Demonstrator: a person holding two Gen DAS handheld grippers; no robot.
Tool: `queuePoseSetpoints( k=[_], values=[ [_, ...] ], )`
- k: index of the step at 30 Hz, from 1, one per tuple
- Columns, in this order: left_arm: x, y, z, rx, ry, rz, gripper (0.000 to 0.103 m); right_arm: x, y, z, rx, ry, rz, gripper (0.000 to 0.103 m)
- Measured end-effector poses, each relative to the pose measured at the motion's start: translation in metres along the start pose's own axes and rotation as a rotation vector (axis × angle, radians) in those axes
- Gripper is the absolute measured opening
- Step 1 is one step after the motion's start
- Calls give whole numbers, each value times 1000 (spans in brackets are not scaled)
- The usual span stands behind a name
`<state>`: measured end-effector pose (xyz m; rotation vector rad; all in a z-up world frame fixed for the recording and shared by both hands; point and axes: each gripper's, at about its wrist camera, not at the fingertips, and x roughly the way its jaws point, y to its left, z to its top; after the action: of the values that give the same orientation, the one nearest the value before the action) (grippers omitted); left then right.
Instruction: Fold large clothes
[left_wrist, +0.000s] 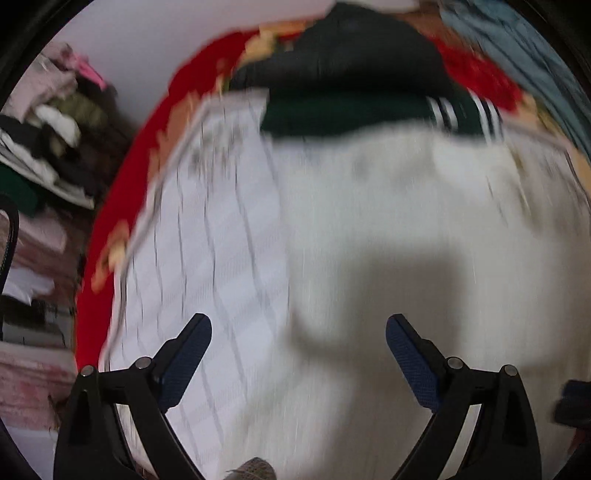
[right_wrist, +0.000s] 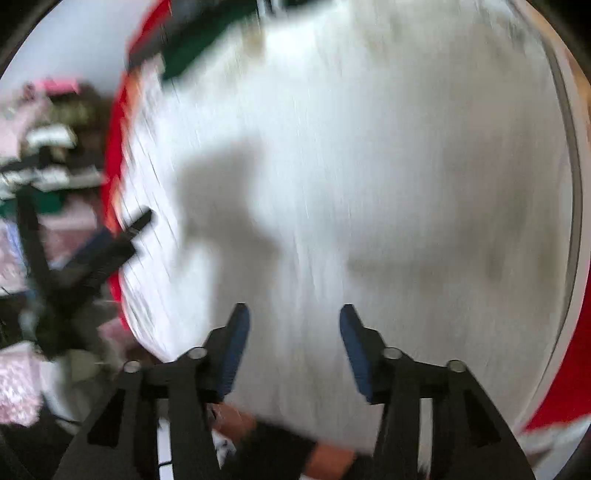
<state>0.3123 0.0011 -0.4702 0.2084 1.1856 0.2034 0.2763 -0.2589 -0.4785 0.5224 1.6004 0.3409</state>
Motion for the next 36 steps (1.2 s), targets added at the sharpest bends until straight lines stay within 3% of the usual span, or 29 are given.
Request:
queuePoseSetpoints(
  k=[4, 7, 10, 14, 15, 16, 19, 21, 23, 26, 28, 30, 33, 36],
  values=[
    [50, -26, 59, 14, -51, 111, 97, 5, 8, 89, 33, -106, 83, 55],
    [89, -30, 76, 33, -18, 176, 97, 36, 5, 155, 66, -74, 154, 55],
    [105, -25, 78, 33, 7, 167, 97, 80, 9, 200, 56, 13, 103, 55],
    [99, -29, 73, 54, -17, 175, 97, 127, 17, 215, 1, 76, 18, 51],
    [98, -28, 72, 50, -17, 173, 97, 127, 23, 214, -34, 71, -9, 17],
    [94, -30, 74, 44, -17, 171, 97, 129, 32, 210, -78, 65, -22, 11],
    [86, -27, 72, 21, -16, 163, 97, 123, 48, 205, -134, 14, -92, 7],
    [79, -23, 70, 1, -20, 150, 97, 107, 61, 210, -149, -71, -125, 7],
    [76, -22, 69, -9, -22, 142, 97, 94, 60, 224, -138, -130, -148, 7],
    [72, -24, 68, -15, -13, 135, 97, 114, 56, 247, -143, -34, -175, 8],
    [66, -24, 69, -26, -17, 120, 97, 107, 49, 251, -117, -4, -132, 11],
    [58, -27, 70, -25, -39, 118, 97, 71, 38, 249, -57, -43, -64, 23],
    [52, -36, 75, -15, -64, 124, 97, 16, 18, 238, -13, -146, -97, 52],
    [60, -52, 82, -9, -52, 108, 97, -11, -10, 226, 35, -151, -156, 53]
  ],
)
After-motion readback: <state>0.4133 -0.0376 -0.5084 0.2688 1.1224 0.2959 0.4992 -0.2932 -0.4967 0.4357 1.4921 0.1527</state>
